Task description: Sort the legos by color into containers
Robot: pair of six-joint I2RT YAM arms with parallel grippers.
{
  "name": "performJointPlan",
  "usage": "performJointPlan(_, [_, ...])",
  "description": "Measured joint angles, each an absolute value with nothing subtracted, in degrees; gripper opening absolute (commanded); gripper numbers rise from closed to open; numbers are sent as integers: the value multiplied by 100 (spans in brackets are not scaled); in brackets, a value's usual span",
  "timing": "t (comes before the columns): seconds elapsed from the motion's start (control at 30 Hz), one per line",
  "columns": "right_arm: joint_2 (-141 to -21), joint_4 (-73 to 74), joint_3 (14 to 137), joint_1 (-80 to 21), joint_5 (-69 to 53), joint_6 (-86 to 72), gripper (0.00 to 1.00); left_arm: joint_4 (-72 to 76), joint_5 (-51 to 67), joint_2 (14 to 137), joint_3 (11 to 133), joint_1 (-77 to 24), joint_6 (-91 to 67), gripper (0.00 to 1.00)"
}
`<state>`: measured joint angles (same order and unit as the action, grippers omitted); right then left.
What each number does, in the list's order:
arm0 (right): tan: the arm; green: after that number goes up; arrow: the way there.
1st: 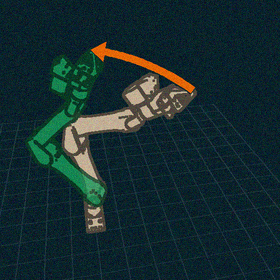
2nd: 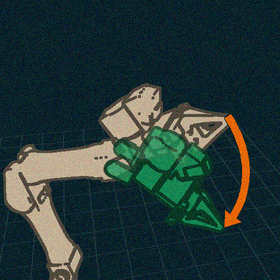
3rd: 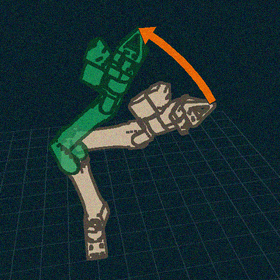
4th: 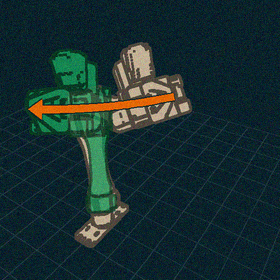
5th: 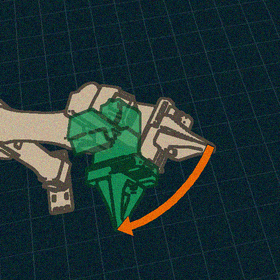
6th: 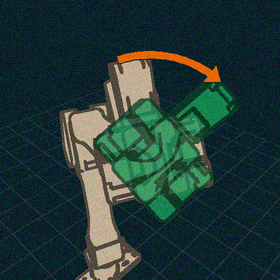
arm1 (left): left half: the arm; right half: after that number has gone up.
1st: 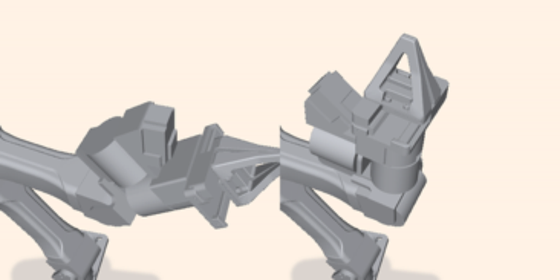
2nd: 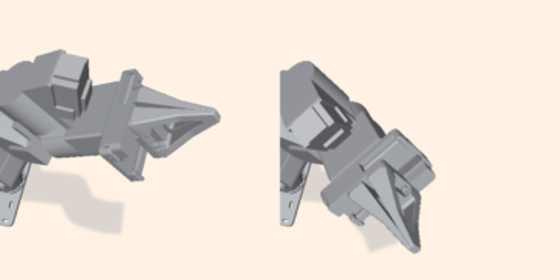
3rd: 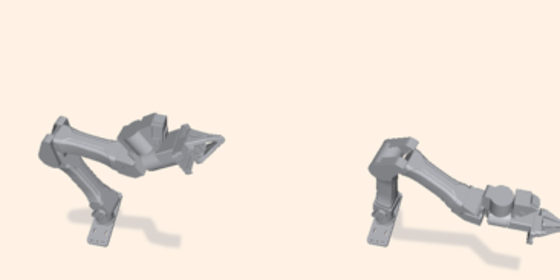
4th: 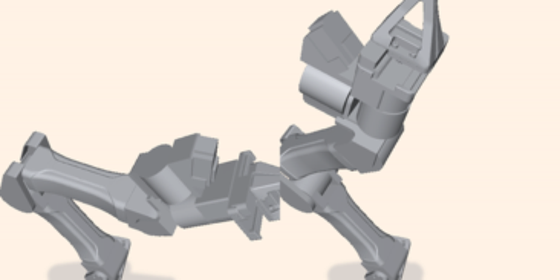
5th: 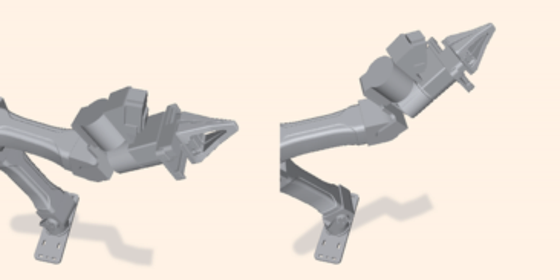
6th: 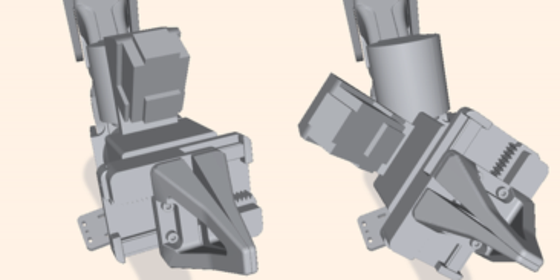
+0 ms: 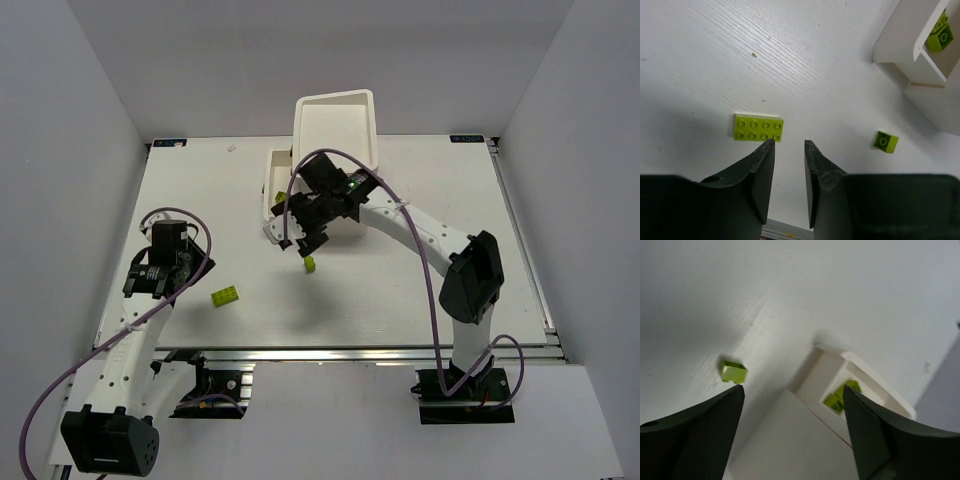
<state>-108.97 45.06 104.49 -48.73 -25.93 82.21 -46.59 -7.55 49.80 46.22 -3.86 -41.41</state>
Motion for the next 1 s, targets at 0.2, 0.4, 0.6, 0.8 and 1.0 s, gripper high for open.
performJointPlan(0.2, [-11483, 5166, 10477, -4930, -2456, 8278, 88, -4654, -652, 4939, 4438, -386, -4309, 43])
performJointPlan(0.4, [-11566, 4974, 10057, -5024, -1975, 8162, 87, -4633, -617, 4871, 4346, -386, -4449, 44])
performJointPlan(0.6, [-11574, 4689, 9485, -5037, -1737, 8095, 86, -4633, -604, 4797, 4246, -386, -4552, 45])
performJointPlan(0.8, [-11651, 3988, 8997, -5037, -1522, 7841, 85, -4628, -596, 4816, 4244, -386, -4571, 46])
performJointPlan(1.0, [-11821, 3448, 8903, -5026, -1441, 7688, 76, -4628, -598, 4915, 4244, -386, -4563, 46])
